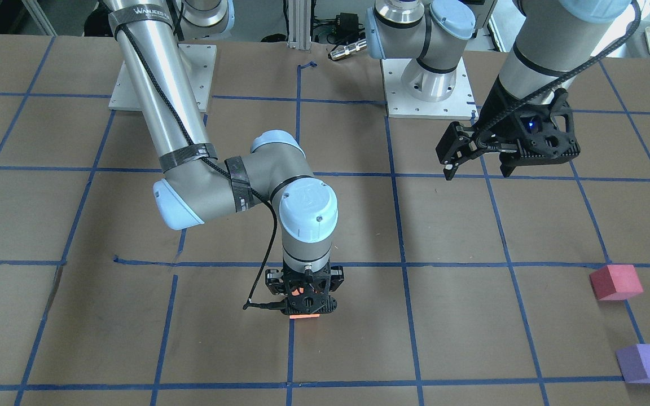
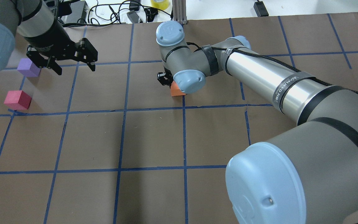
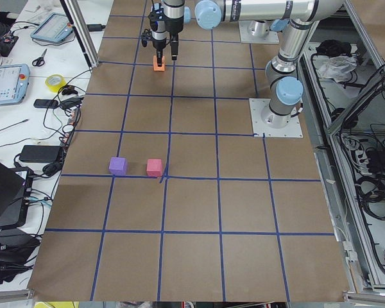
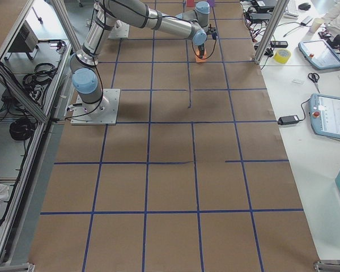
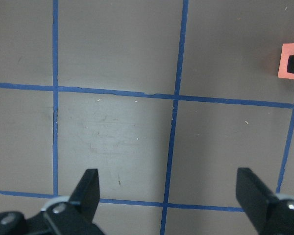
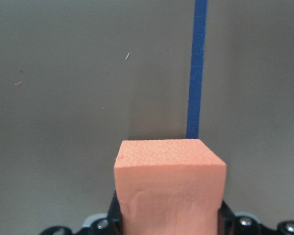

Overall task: Arrange blocks in a line
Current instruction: 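Lower the orange cube onto the center square and open the right gripper, then raise the right gripper away while the left arm reaches toward the orange cube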

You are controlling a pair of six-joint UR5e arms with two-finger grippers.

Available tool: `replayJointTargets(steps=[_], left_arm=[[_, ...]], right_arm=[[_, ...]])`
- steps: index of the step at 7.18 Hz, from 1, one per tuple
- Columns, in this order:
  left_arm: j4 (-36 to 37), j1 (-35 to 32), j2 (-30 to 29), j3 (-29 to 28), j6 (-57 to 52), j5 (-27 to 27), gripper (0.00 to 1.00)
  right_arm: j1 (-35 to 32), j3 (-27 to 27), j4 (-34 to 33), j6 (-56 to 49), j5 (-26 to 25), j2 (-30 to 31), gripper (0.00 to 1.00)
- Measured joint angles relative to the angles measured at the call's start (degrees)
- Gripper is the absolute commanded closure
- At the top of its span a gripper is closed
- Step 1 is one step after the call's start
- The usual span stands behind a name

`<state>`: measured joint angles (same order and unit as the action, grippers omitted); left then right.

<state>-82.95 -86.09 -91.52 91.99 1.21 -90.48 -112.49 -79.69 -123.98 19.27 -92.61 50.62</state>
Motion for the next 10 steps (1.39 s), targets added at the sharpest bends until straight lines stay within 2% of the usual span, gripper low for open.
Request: replayJointTargets(steps=[2, 3, 4, 5, 8, 10], left_arm=[[1.9, 0.0, -0.1, 0.8, -0.2, -2.8, 0.00], [2.3, 0.0, -0.4, 0.9, 0.0, -3.9, 0.00], [2.5, -0.1, -0.6, 0.9, 0.1, -4.2, 0.00], [2.6, -0.1, -0.9, 0.9, 0.1, -4.3, 0.00], [3.2, -0.1, -1.5, 0.7, -0.1, -4.2, 0.00], [4.1, 0.0, -2.3, 0.3, 0.2, -3.5, 0.00]], right_arm=[[-0.6, 0.0, 0.0, 0.0, 0.2, 0.2, 0.70], [-0.8, -0.1, 0.0, 0.1, 0.2, 0.2, 0.52], [-0.8, -0.2, 0.1, 0.1, 0.2, 0.2, 0.16], [-0.9, -0.3, 0.1, 0.1, 0.2, 0.1, 0.00], [-0.3, -0.6, -0.1, -1.0, 0.3, 0.8, 0.00], [3.4, 0.0, 1.8, -3.8, 2.1, 5.6, 0.00]])
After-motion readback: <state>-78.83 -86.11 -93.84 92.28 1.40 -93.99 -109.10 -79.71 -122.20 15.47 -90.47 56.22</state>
